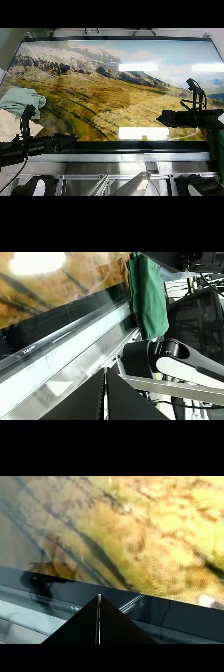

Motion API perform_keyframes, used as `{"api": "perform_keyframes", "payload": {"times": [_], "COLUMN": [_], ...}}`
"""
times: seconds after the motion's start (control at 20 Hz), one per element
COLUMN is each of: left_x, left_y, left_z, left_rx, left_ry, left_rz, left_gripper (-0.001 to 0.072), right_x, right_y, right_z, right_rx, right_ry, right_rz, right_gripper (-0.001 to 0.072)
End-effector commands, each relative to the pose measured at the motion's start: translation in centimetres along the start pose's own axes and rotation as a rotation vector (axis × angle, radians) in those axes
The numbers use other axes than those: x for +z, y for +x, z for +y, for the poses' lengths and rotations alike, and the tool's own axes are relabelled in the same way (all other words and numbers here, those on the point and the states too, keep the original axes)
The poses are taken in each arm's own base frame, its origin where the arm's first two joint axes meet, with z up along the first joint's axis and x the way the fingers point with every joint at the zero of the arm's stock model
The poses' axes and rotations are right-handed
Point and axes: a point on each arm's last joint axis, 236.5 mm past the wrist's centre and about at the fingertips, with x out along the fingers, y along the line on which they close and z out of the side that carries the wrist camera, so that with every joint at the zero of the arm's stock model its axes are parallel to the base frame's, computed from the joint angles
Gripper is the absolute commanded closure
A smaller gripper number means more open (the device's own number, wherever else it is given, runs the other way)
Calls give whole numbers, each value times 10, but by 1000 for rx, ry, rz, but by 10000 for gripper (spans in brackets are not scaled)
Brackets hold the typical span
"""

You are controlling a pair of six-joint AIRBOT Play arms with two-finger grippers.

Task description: Fold the shirts.

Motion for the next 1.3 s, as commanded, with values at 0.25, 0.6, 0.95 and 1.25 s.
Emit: {"api": "perform_keyframes", "payload": {"times": [0.25,0.6,0.95,1.25], "left_x": [34,193,234,244], "left_y": [-11,-179,-326,-323], "left_z": [2,58,220,326], "left_rx": [49,367,818,970], "left_ry": [-3,-80,-198,-195], "left_rz": [-81,-445,-447,-203], "left_gripper": [381,-9,-7,-6], "right_x": [-1,0,0,0], "right_y": [0,0,0,0], "right_z": [0,0,0,0], "right_rx": [0,0,0,-1], "right_ry": [0,0,0,0], "right_rz": [3,2,2,2], "right_gripper": [696,696,696,696]}}
